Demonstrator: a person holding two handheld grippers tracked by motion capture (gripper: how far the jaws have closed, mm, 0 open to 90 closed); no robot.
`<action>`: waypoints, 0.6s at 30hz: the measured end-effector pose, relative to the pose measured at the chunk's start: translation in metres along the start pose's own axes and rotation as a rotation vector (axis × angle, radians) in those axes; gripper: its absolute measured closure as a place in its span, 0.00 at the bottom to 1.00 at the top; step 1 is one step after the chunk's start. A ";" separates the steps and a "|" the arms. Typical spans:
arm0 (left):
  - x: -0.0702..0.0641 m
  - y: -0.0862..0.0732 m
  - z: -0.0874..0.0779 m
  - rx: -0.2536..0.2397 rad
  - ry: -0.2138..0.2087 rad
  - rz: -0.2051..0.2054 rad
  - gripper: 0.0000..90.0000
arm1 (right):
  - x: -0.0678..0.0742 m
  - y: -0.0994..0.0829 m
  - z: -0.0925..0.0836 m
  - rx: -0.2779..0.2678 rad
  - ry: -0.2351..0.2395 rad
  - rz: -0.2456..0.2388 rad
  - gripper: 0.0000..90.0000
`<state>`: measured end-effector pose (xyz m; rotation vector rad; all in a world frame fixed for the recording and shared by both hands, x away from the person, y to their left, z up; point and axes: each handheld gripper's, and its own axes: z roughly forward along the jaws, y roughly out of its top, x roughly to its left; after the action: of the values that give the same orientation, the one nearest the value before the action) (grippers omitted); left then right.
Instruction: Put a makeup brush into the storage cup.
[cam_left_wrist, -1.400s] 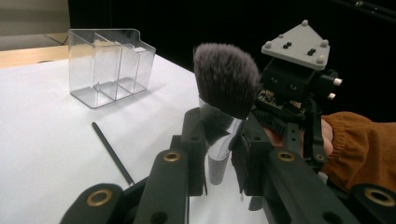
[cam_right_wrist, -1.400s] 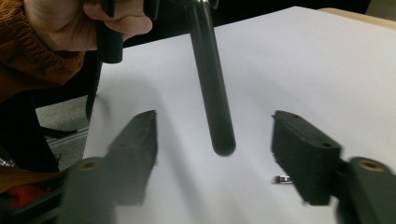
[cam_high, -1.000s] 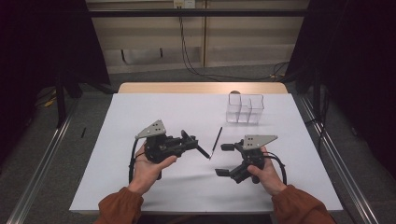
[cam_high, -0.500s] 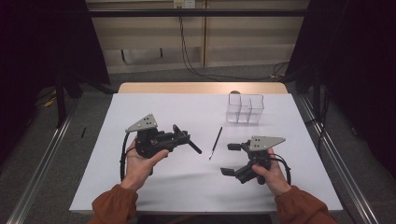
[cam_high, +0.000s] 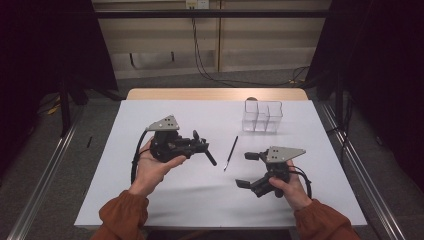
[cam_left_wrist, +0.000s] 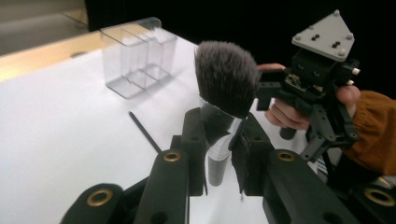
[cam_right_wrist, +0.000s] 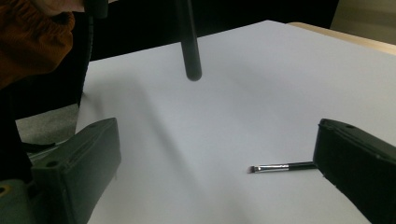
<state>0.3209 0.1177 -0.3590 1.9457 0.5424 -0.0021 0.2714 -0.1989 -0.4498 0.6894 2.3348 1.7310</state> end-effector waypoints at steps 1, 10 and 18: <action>0.000 0.001 0.002 0.019 -0.002 0.000 0.85 | 0.001 0.000 0.001 0.002 0.003 -0.001 0.01; -0.001 0.003 0.018 0.136 0.002 0.010 0.85 | 0.002 -0.001 0.007 0.024 -0.027 -0.046 0.01; -0.004 0.003 0.026 0.226 0.005 0.015 0.85 | 0.004 -0.001 0.011 0.018 -0.029 -0.053 0.01</action>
<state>0.3250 0.0927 -0.3674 2.1702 0.5502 -0.0516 0.2718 -0.1878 -0.4541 0.6444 2.3304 1.6689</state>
